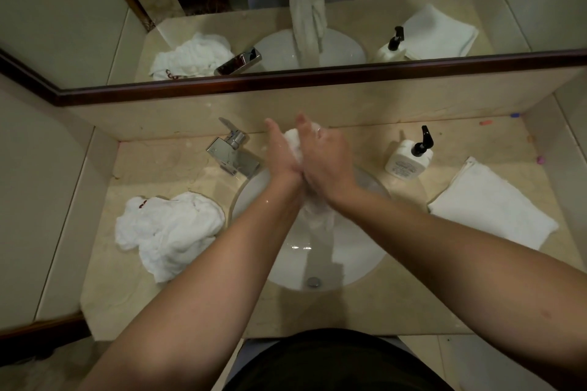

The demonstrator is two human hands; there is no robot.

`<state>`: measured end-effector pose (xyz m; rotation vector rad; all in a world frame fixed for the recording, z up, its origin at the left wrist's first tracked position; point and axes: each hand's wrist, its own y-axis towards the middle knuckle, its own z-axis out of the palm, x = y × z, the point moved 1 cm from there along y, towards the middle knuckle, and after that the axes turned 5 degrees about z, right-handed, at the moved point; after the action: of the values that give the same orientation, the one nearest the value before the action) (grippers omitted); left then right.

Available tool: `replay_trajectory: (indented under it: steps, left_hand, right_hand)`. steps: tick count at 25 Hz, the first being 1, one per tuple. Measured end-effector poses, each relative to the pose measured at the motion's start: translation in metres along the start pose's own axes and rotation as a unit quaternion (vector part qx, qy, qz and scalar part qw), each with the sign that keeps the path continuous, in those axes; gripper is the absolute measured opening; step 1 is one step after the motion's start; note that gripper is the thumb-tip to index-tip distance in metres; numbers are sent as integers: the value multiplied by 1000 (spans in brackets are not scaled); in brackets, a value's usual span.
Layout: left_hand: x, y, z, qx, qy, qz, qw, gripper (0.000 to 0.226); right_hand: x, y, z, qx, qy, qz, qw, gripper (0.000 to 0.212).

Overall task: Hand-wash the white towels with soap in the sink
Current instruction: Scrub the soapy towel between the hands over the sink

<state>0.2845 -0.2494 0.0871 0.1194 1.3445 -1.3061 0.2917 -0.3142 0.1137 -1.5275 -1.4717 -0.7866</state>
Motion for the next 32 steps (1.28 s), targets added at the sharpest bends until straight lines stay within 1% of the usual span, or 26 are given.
replay_trajectory:
  steps: [2,3,6,8,10,12,13,15,17,18,19,21,23,24,26,28,30,31,32]
  left_hand:
    - [4,-5,4,26,28,14,999,84]
    - [4,-6,5,23,37,10,999,83]
    - [-4,-8,0,-20,73,9,997,70]
    - [-1,-10,-2,4,106,21,994,75]
    - [5,-17,-3,14,109,3,994,79]
    - [6,-17,-9,5,134,-16,991,78]
    - [8,-13,-17,-8,172,-10,985,76]
    - [13,-8,-35,-34,265,23,963,72]
    - [20,-4,-53,-23,332,41,942,68]
    - [25,0,-62,-8,374,43,926,67]
    - [30,7,-71,5,421,45,906,65]
    - [41,22,-85,34,524,49,849,58]
    - [54,39,-97,54,594,47,801,54]
    - [61,47,-102,57,606,39,792,54]
    - [73,65,-112,52,600,11,798,62]
    - [85,81,-119,57,592,-43,803,68]
    - [98,94,-126,55,558,-91,823,62]
    - [103,101,-131,44,538,-114,834,55]
    - [111,111,-138,36,526,-138,838,47]
  right_hand:
    - [1,10,-7,-34,27,42,998,54]
    - [0,10,-8,-39,34,45,998,53]
    - [-4,-11,0,13,25,4,1000,53]
    - [-9,-5,-1,1,15,6,1000,53]
    - [-17,9,-5,-3,23,44,999,53]
    - [-29,8,-7,37,0,65,997,56]
    - [-38,2,-8,68,-24,68,995,58]
    - [-55,-5,-18,131,-57,82,986,55]
    - [-75,-4,-28,170,-96,96,976,45]
    - [-83,-4,-32,184,-116,99,971,40]
    - [-92,-3,-33,202,-136,93,965,35]
    - [-106,-1,-32,237,-165,91,953,27]
    - [-118,7,-30,249,-170,139,943,27]
    - [-122,10,-30,249,-167,169,939,28]
    - [-138,16,-26,253,-150,219,930,24]
    - [-156,17,-20,246,-126,266,924,31]
    - [-179,17,-9,234,-114,298,918,30]
    - [-190,18,0,228,-117,308,916,27]
    - [-202,18,10,217,-134,313,915,21]
